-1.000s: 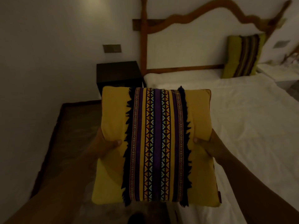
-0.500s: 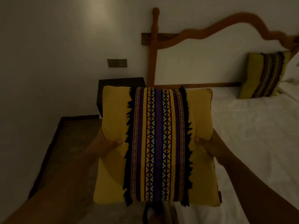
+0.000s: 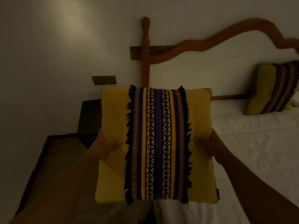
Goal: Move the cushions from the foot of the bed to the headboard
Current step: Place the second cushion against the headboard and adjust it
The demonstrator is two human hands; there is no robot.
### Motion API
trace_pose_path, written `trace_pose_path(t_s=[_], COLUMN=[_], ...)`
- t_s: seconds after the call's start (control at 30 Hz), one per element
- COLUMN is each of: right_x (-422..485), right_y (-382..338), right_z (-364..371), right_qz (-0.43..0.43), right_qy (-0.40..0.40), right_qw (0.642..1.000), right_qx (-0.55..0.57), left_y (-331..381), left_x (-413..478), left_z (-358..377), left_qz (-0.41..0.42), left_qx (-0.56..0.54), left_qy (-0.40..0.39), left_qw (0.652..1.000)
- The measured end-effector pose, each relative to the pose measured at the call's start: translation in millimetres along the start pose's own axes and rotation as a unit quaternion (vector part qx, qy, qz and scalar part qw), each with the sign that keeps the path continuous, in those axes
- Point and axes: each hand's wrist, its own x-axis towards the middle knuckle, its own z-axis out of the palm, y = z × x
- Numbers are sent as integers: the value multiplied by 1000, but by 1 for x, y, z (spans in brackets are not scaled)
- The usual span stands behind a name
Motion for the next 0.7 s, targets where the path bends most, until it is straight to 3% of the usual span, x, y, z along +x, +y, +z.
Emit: trace_pose_path(t_s=[0.4, 0.7], right_x=[143, 283], right_y=[-9, 9], right_z=[-43, -83], right_qz=[52, 118], right_qy=[78, 94], right_qw=[996, 989], right_qx=[-5, 8], left_y=[52, 82], left_x=[177, 305], left_z=[63, 126], left_qz=[-9, -31], left_qx=[18, -17], left_qy=[-25, -64], left_qw=[999, 997])
